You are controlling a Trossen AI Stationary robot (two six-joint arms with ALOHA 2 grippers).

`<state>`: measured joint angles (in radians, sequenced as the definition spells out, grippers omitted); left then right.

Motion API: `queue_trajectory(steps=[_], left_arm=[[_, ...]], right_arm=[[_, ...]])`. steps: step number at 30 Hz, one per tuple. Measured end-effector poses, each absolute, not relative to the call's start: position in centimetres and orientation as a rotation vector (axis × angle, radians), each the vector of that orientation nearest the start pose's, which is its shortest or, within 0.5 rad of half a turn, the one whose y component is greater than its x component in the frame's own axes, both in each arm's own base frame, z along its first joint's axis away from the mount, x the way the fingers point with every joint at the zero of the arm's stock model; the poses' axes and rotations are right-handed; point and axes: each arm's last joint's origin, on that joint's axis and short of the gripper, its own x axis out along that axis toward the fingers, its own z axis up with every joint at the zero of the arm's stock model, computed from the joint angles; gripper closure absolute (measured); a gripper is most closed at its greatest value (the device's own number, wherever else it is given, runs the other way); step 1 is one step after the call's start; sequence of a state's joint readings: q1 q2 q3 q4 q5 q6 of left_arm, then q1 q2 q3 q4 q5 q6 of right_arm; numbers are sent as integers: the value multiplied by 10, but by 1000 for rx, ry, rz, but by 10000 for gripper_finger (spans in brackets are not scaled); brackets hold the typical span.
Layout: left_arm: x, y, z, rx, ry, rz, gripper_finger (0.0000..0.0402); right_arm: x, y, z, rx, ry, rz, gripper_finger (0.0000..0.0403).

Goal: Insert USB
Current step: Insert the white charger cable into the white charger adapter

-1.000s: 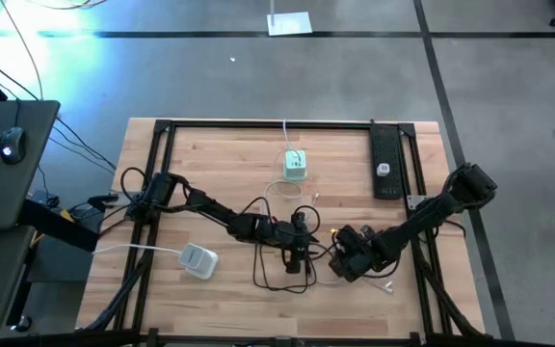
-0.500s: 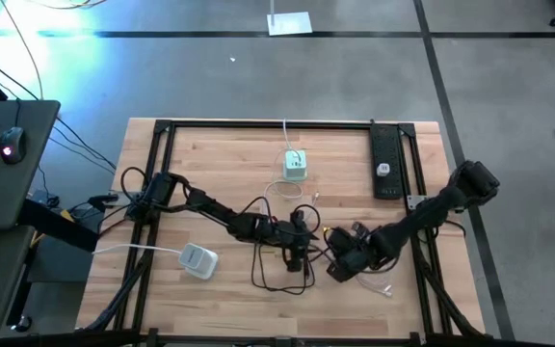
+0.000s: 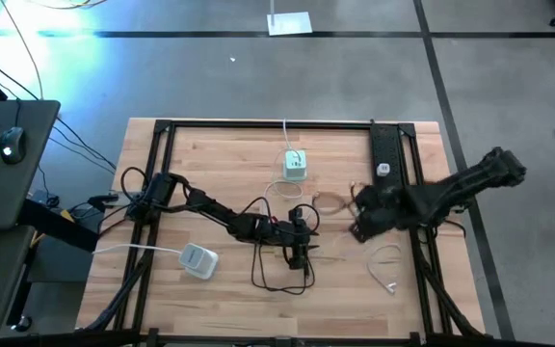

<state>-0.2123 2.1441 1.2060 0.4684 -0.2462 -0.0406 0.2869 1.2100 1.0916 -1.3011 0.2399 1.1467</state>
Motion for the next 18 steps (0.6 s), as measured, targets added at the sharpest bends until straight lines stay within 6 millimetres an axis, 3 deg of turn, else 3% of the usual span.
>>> queue_trajectory(steps=[7, 13, 18], left_arm=[[433, -86, 120, 67, 457, 42, 257], [434, -87, 120, 65, 458, -1, 257], [434, -88, 120, 68, 459, -31, 257]], right_arm=[[174, -22, 290, 812, 1359, -725, 402], [164, -86, 273, 1026, 1531, -733, 402], [155, -122, 255, 1088, 1661, -722, 402]])
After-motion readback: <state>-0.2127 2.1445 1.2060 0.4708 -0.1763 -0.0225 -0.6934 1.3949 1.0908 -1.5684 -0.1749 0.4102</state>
